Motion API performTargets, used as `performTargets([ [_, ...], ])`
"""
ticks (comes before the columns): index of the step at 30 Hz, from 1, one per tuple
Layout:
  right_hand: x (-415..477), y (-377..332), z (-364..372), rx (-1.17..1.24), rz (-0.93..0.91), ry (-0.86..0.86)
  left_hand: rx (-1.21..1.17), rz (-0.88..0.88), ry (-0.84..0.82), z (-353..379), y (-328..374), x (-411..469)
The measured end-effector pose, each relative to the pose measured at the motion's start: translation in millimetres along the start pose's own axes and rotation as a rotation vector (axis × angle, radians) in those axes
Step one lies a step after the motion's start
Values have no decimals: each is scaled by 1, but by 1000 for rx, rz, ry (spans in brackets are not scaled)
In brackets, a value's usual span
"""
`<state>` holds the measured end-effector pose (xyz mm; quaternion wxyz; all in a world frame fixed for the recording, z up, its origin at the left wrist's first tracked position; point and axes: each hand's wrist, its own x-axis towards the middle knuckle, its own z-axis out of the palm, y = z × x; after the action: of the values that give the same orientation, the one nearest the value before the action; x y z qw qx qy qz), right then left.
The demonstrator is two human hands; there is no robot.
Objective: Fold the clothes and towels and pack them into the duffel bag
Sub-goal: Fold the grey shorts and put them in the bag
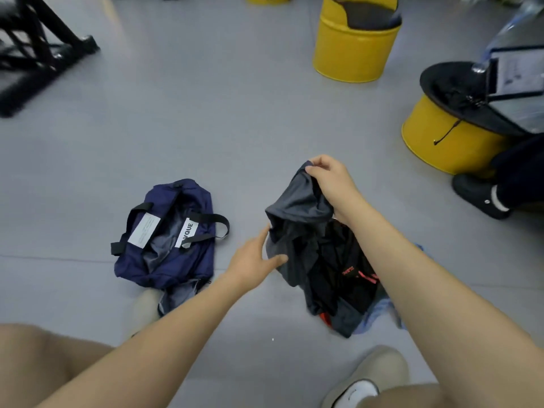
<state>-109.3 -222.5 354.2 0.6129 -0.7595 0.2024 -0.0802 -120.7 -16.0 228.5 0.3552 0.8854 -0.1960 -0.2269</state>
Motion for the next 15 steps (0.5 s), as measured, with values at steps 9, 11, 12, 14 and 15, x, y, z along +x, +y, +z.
performTargets([
  [9,-57,-91,16,204,-58,-50,118,126,174,-35,2,-64],
  [11,-71,-110,15,321,-64,-92,107,62,218,-40,-11,-70],
  [12,-77,-118,14,379,-63,-116,112,24,253,-43,-19,-71],
  [14,-85,-129,12,446,-63,-157,166,-48,340,-49,-32,-73],
  [15,-87,-132,10,457,-62,-167,206,-54,392,-53,-38,-73],
])
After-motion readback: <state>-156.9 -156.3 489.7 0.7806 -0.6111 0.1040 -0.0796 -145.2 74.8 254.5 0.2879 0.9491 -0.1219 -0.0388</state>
